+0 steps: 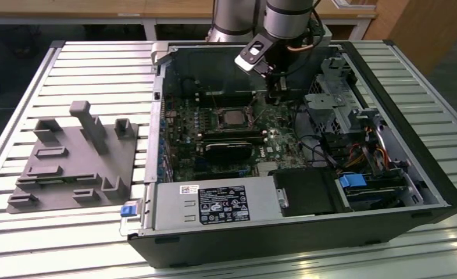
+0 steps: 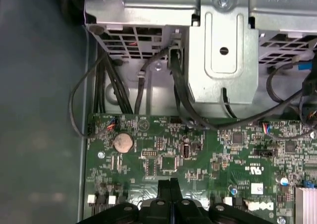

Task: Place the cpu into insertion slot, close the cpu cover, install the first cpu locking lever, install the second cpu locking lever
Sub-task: 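Close the cpu cover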

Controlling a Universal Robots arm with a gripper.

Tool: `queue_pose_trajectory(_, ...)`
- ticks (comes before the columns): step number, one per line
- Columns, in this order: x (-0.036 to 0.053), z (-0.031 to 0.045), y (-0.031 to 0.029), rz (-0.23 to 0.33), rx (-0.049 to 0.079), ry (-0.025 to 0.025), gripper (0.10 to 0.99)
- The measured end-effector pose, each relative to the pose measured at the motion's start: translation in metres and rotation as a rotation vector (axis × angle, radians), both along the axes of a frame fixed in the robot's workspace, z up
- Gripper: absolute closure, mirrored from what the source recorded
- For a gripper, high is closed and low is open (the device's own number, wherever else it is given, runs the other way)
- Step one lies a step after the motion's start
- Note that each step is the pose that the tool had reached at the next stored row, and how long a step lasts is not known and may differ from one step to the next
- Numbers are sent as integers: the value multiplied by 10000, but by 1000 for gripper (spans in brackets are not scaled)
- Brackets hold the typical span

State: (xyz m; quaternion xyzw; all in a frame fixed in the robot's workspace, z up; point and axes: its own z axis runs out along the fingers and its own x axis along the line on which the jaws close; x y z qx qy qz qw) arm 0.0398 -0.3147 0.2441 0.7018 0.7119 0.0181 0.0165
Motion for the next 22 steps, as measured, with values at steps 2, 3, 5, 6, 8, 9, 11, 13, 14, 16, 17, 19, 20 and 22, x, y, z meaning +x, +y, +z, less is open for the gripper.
queue_pose_trajectory(2, -23, 0, 0, -1, 0, 0, 980)
queue_pose_trajectory(3, -36, 0, 0, -1, 0, 0, 980)
queue_pose_trajectory(5, -63, -1, 0, -1, 0, 0, 980)
queue_pose_trajectory(6, -93, -2, 0, -1, 1, 0, 980)
queue_pose_trajectory(8, -140, -2, 0, -2, 0, 0, 980)
queue_pose_trajectory(9, -148, -2, 0, -1, 1, 0, 980)
queue_pose_trajectory(11, -198, -2, 0, 0, 0, 0, 980)
queue_pose_trajectory(13, -241, -3, 0, -2, 0, 0, 980)
queue_pose_trajectory(14, -262, -3, 0, -1, 1, 0, 980)
queue_pose_trajectory(16, -305, -5, 1, 0, 1, 0, 980)
queue_pose_trajectory(17, -325, -5, 2, -1, 1, 0, 980)
queue_pose_trajectory(19, -361, -7, 3, -1, 1, 0, 980)
queue_pose_trajectory(20, -377, -7, 3, 0, 1, 0, 980)
queue_pose_trajectory(22, -406, -10, 4, -1, -1, 1, 980)
